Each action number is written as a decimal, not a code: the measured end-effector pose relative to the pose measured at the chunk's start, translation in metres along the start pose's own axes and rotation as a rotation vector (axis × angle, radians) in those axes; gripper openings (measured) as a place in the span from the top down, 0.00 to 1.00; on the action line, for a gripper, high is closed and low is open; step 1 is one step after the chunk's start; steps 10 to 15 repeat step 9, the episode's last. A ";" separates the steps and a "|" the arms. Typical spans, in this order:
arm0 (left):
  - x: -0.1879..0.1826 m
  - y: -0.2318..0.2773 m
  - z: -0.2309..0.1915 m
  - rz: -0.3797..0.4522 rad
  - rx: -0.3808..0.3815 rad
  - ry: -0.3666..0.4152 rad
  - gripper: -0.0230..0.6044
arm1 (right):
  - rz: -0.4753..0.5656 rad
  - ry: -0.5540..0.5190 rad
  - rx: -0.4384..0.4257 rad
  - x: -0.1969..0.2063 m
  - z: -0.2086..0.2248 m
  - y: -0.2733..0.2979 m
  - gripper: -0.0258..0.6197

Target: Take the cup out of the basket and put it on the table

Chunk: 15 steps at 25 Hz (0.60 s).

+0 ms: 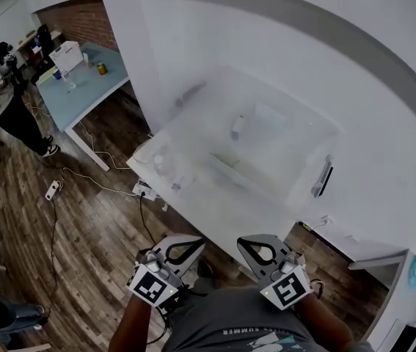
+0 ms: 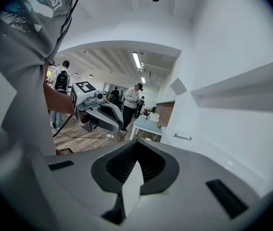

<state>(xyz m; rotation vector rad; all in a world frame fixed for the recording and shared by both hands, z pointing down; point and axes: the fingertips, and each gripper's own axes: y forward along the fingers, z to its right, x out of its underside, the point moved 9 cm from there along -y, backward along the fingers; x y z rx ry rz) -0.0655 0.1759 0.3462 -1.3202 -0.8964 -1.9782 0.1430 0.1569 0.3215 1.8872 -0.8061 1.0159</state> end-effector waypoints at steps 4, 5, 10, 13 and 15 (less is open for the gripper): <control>-0.025 0.015 0.044 0.002 0.032 -0.040 0.94 | 0.011 0.023 0.018 0.015 -0.019 -0.057 0.94; -0.032 0.021 0.058 0.018 0.046 -0.057 0.94 | 0.016 0.031 0.025 0.019 -0.023 -0.073 0.94; -0.060 0.050 0.111 0.037 0.107 -0.054 0.94 | -0.005 0.069 0.055 0.044 -0.039 -0.137 0.94; -0.060 0.050 0.111 0.037 0.107 -0.054 0.94 | -0.005 0.069 0.055 0.044 -0.039 -0.137 0.94; -0.060 0.050 0.111 0.037 0.107 -0.054 0.94 | -0.005 0.069 0.055 0.044 -0.039 -0.137 0.94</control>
